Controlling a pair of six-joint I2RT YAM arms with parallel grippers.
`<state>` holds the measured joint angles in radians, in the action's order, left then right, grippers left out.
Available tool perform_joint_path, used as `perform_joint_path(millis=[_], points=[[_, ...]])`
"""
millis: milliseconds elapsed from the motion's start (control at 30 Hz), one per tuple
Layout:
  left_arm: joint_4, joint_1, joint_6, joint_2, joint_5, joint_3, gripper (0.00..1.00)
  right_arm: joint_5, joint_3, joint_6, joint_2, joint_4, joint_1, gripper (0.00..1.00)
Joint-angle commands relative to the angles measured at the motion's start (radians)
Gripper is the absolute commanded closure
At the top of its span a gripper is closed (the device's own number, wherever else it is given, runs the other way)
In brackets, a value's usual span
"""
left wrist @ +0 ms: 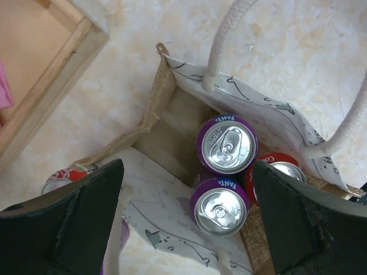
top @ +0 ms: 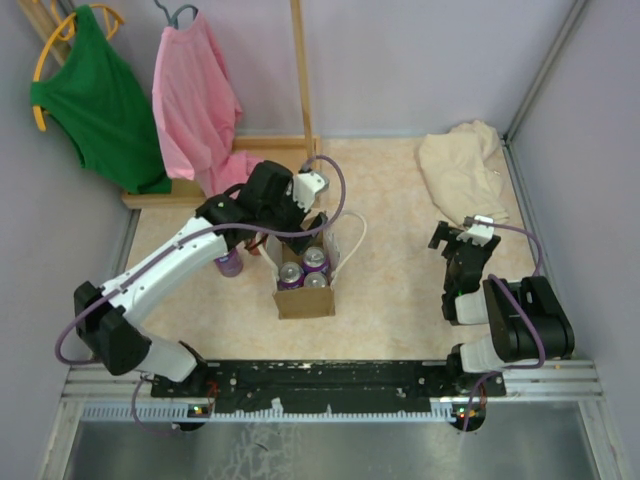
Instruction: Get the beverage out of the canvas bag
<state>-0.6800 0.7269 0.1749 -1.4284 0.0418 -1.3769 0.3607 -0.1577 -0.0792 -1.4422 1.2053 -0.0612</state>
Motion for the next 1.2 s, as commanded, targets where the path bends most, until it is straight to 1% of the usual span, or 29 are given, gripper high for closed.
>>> perform_joint_path(millis=[0,300,500,633,767,900,1033,1167], points=[[0.02,0.005,0.036,-0.039,0.053,0.029,0.01,0.002,-0.008,0.01,-0.003,0.04,0.003,0.01],[0.044,0.014,0.043,-0.054,0.1,0.114,0.01,0.002,-0.008,0.011,-0.003,0.04,0.003,0.01],[0.109,0.015,0.01,-0.073,0.149,0.13,0.01,0.002,-0.008,0.011,-0.003,0.04,0.003,0.01],[0.118,0.023,-0.017,-0.108,0.175,0.13,0.01,0.002,-0.008,0.011,-0.003,0.04,0.003,0.01],[0.115,0.028,-0.035,-0.152,0.154,0.121,0.01,0.003,-0.008,0.011,-0.003,0.04,0.003,0.01],[0.076,0.032,-0.052,-0.194,0.14,0.09,0.0,0.003,-0.008,0.01,-0.002,0.041,0.002,0.01],[0.092,0.037,-0.07,-0.205,0.143,0.09,0.01,0.003,-0.008,0.01,-0.003,0.041,0.003,0.01],[0.101,0.039,-0.087,-0.212,0.134,0.096,0.05,0.004,-0.007,0.01,-0.003,0.04,0.003,0.01]])
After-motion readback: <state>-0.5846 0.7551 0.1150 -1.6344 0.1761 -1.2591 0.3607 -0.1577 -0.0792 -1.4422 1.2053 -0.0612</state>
